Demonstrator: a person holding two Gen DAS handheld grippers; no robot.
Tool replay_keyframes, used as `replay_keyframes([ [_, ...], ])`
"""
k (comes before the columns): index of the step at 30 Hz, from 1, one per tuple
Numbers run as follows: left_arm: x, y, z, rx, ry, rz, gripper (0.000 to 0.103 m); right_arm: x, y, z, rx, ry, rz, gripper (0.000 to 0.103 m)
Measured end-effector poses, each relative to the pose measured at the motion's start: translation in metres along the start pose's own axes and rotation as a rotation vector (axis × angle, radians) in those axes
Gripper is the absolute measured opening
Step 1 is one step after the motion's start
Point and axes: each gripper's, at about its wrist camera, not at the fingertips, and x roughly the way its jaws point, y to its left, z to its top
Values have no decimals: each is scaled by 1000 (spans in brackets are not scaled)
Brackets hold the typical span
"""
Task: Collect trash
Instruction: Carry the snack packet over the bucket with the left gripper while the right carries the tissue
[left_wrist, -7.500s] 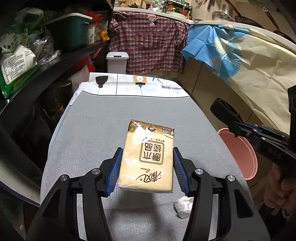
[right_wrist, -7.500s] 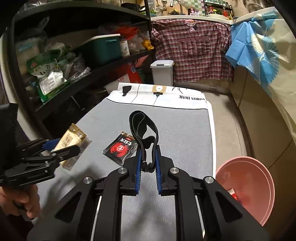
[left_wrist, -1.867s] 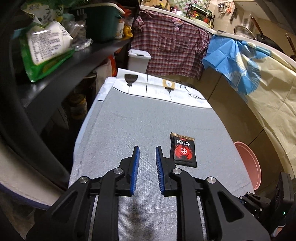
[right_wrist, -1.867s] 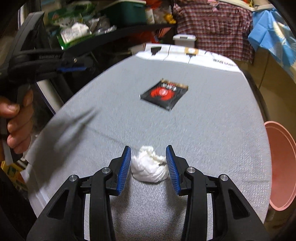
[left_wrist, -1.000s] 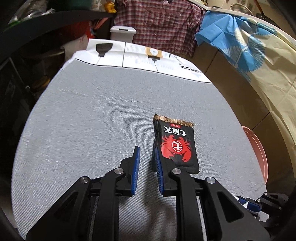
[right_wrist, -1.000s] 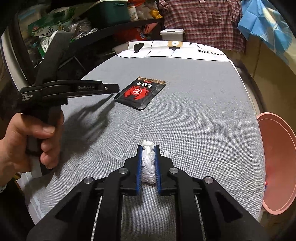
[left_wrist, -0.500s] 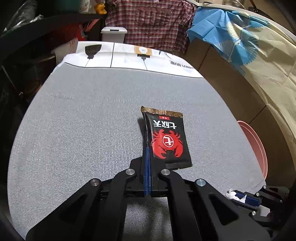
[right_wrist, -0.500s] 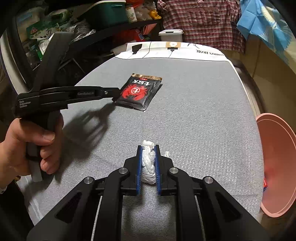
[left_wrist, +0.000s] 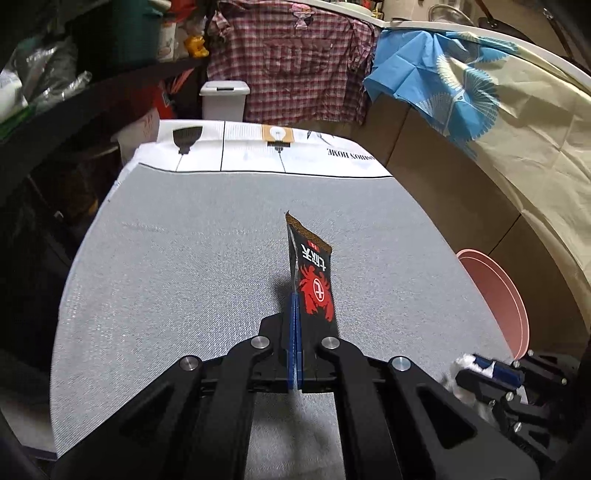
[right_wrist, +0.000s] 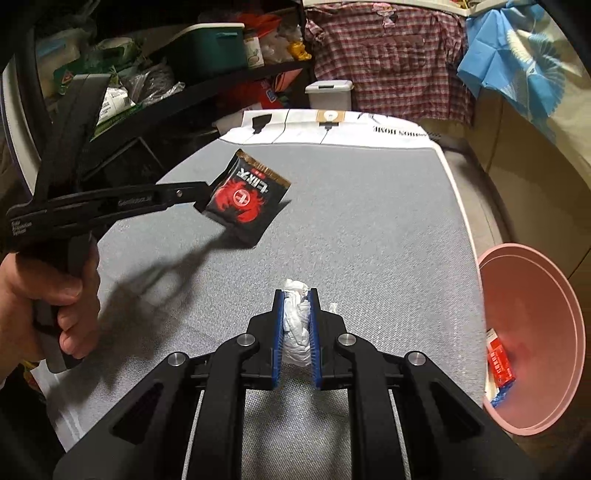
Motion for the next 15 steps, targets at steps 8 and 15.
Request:
replay_keyframes([
  [8, -32, -10, -2, 28, -44, 11, 0, -18, -11, 6, 11, -48, -42, 13],
  [15, -53, -18, -4, 45, -74, 6, 0, -37, -15, 10, 12, -96, -78, 13],
])
